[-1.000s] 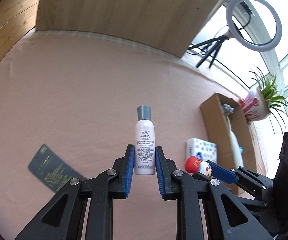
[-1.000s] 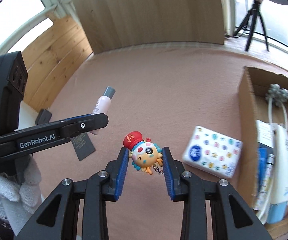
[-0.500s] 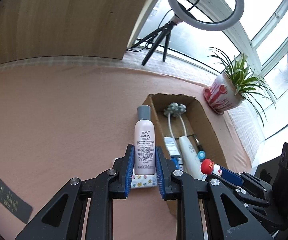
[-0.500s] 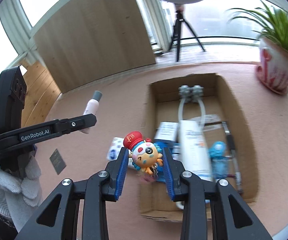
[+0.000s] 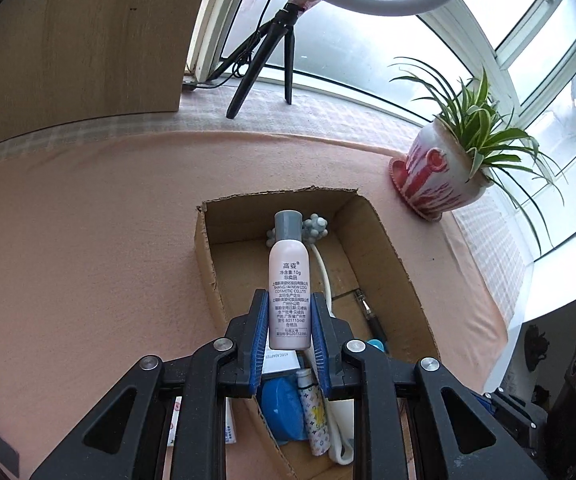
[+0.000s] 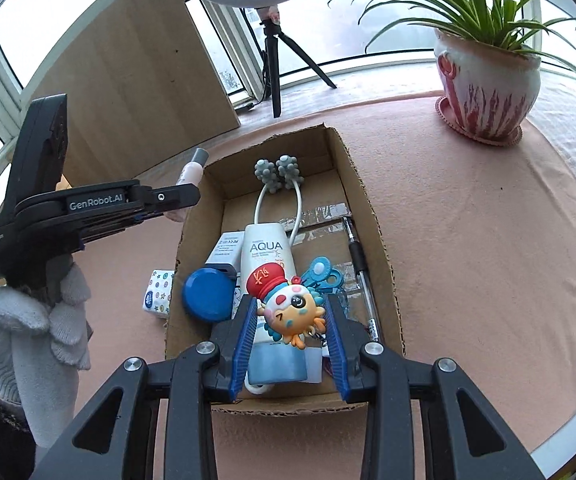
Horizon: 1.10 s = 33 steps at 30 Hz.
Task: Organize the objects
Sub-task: 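Open both grippers to drop the keychain and bottle into the box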
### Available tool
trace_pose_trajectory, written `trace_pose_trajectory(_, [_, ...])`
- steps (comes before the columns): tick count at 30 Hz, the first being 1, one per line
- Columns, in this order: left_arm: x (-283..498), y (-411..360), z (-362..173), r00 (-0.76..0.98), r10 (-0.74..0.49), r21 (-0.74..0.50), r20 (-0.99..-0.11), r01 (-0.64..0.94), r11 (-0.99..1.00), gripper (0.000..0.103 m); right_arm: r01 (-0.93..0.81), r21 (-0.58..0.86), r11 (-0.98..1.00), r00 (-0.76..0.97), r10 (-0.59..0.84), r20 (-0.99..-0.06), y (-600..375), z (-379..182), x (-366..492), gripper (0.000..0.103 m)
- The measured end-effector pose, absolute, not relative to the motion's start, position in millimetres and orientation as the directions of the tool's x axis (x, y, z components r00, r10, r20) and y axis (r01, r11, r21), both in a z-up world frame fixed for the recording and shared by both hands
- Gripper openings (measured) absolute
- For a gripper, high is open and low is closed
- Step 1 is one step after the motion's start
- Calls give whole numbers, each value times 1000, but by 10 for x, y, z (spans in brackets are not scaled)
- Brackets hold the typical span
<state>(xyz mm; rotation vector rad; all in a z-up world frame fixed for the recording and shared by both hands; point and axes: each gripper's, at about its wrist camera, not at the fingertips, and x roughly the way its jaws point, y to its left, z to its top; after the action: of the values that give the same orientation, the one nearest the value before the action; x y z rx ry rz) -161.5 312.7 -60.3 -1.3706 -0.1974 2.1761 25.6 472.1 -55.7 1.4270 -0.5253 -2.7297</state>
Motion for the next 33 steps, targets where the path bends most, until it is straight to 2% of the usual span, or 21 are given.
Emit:
trace_pose_trajectory(10, [-1726,3360,-826,-317,473,-355,-822,-366,-861,22,-119,313,-942,-566,-194,-801,4774,-629,255,32])
trace_pose_trajectory(12, [-1720,3370,-837,-300,473,-357,-828,-367,-859,31,-115,316,-942,-566,-199,-800,4766,-632,254,34])
trace_pose_trajectory(15, [-1696,3323,-784,-319,466,-347,-825,-366,-864,41,-129,327,-936,-572,-199,-796,4791,-619,257,42])
trace_pose_trajectory(25, [-1716,2763,-644,-365,464,-368,-807,-303,-879,41,-172,368,-914,-576,-209,-790,4865,-610,299,44])
trace_pose_trajectory(33, [-1716,2358,-868,-331,452,-388,-828,-244,-889,40,-175,367,-914,-583,-204,-786,4800,-571,323,44])
